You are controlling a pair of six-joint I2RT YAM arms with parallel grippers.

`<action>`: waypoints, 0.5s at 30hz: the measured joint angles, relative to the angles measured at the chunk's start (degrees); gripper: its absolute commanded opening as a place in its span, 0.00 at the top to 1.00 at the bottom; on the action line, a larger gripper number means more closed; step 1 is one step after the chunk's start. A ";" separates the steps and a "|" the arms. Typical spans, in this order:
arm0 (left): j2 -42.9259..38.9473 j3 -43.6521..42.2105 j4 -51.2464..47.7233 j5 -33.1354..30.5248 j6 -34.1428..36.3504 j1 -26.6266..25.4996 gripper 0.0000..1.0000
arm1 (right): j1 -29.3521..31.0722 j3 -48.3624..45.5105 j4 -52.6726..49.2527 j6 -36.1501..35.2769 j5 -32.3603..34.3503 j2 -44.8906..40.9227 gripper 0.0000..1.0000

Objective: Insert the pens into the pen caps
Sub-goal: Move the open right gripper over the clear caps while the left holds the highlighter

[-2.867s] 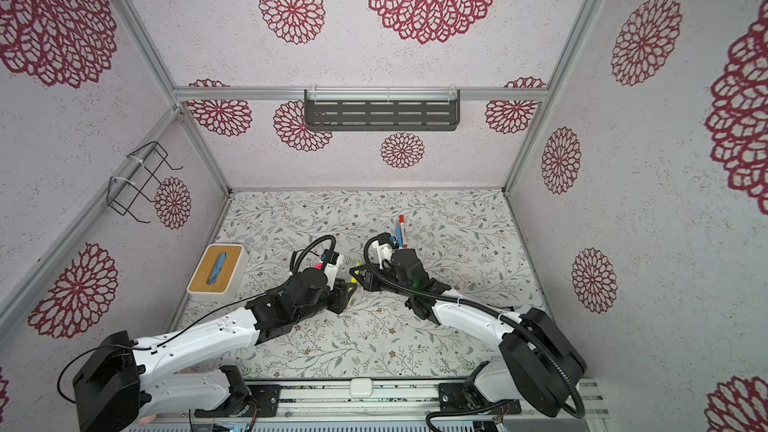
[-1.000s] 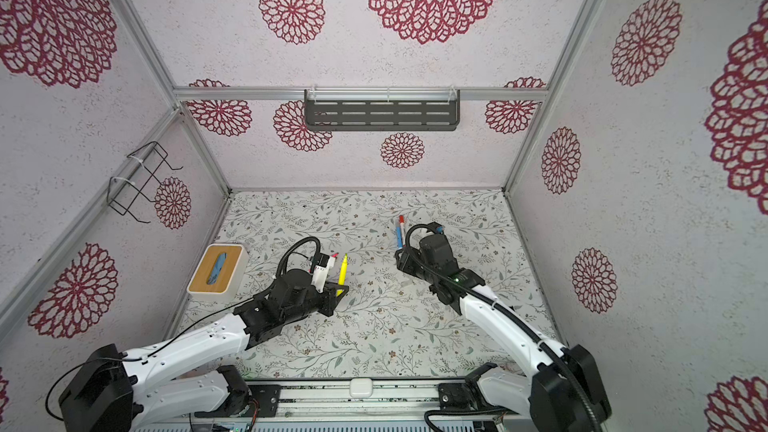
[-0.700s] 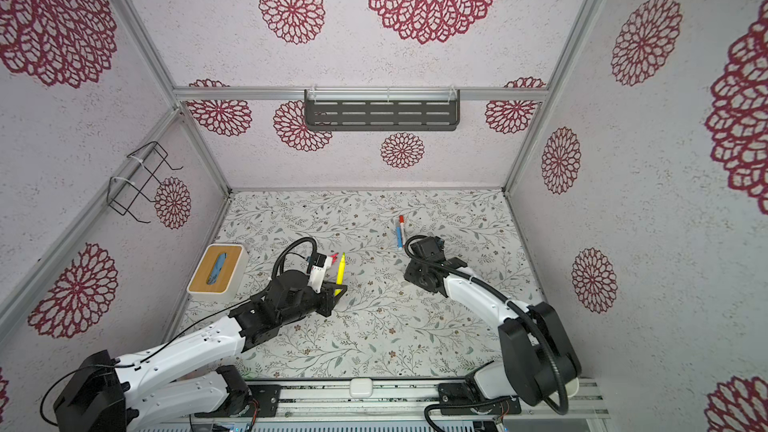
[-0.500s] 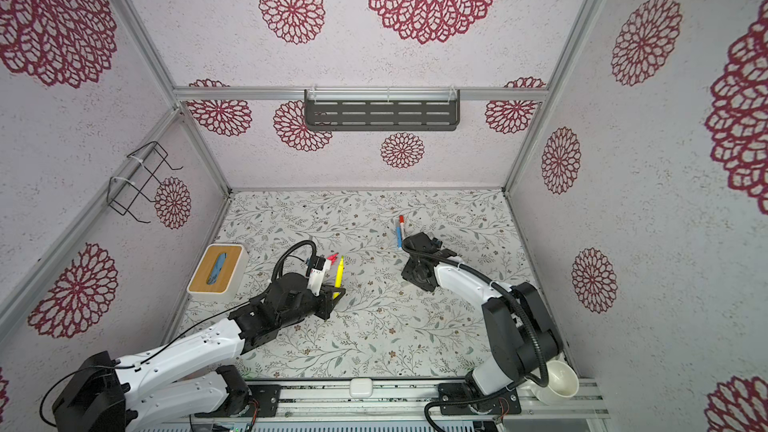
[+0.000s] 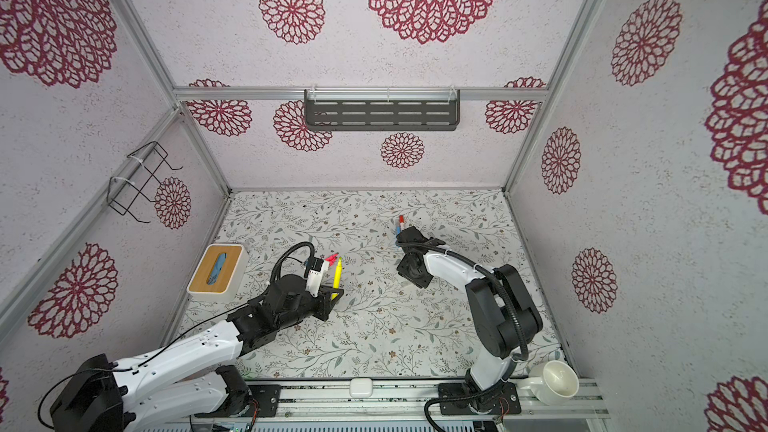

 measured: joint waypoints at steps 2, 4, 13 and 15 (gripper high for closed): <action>0.00 -0.02 0.00 -0.13 0.02 0.00 1.00 | 0.48 0.85 -0.35 0.13 0.09 0.94 0.58; 0.00 -0.15 0.00 -0.24 0.02 0.00 1.00 | 1.01 1.14 -0.44 0.46 0.09 1.46 0.58; -0.33 -0.76 -0.04 -0.61 0.02 0.00 1.00 | 2.01 1.77 -0.79 0.94 0.11 3.78 0.60; -0.70 -0.85 -0.13 -0.76 0.02 0.00 1.00 | 2.01 1.77 -0.81 1.01 0.22 4.02 0.61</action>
